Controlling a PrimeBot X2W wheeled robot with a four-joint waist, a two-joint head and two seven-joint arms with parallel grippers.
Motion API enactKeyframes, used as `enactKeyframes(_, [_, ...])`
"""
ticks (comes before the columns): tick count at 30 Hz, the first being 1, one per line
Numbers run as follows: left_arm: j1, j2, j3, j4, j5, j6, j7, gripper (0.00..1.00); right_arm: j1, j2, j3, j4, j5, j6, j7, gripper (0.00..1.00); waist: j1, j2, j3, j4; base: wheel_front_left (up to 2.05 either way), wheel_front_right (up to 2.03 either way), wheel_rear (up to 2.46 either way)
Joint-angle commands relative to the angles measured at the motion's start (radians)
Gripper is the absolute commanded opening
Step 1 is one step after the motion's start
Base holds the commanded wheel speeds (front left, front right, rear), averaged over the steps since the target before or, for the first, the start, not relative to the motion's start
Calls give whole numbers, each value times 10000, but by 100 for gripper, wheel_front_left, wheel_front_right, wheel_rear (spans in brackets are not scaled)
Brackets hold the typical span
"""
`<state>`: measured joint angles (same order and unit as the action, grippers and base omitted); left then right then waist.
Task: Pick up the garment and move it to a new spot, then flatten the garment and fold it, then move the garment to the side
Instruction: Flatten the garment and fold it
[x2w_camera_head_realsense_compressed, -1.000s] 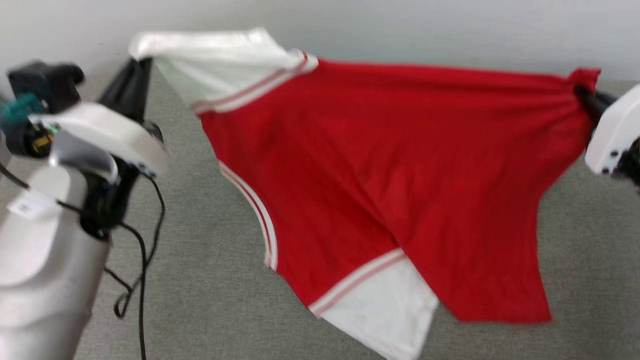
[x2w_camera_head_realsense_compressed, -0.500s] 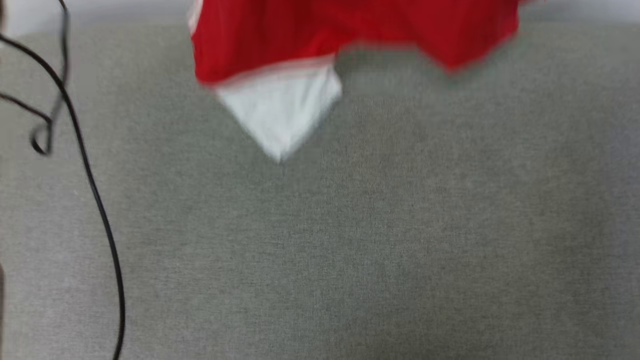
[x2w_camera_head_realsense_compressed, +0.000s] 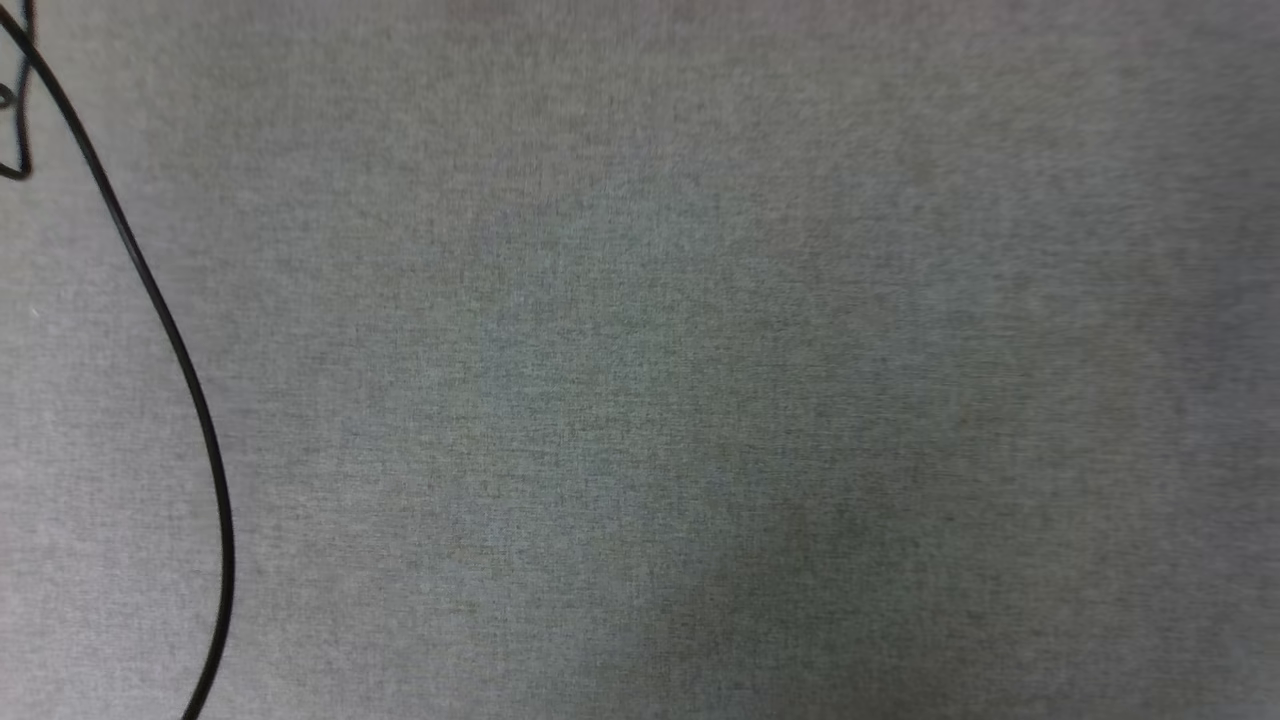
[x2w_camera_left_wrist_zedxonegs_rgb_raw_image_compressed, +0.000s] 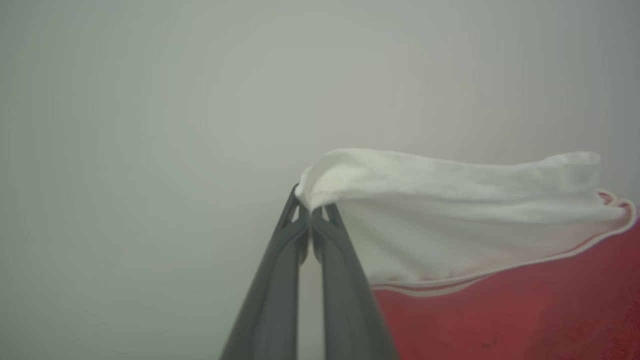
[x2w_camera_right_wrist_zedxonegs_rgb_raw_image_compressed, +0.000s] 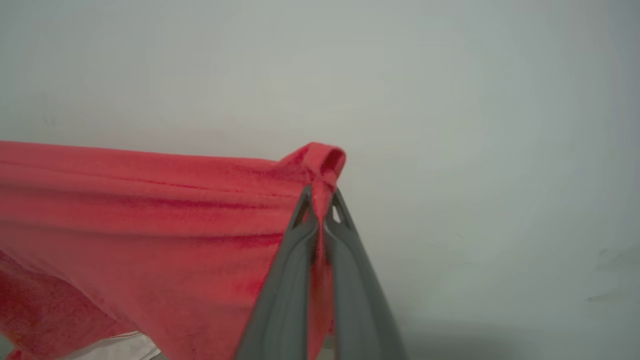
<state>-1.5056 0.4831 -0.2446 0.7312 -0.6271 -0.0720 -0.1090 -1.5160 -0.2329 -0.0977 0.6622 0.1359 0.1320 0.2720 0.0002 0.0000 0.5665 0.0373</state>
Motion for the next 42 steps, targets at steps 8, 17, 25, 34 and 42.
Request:
enactKeyframes(8, [719,-362,19,1488,-659,-399,-262,0,132,7,523,1281,242,-24,-420,0,-2,0,667,243,0,0,0])
enactKeyframes(17, [3623,-721,-446,1903,-1767,-567,-678,0,3129,-251,1645,1947,1394,-24,-1158,0,-2,0,-570,205,0,0,0])
enactKeyframes(25, [7511,-462,-1218,1035,-2708,-567,-1103,0,6773,-691,2158,1529,2707,-25,-1671,0,-2,0,-2384,215,0,0,0])
enactKeyframes(34, [11051,-144,-1274,-53,-3180,-380,-1417,0,10052,-1312,2611,353,3582,-39,-1190,0,-2,0,-4305,149,0,0,0])
enactKeyframes(42, [13828,91,-1007,-1604,-3645,595,-1262,0,13163,-1466,2216,-1368,3232,-54,-1040,0,-2,0,-5539,169,0,0,0])
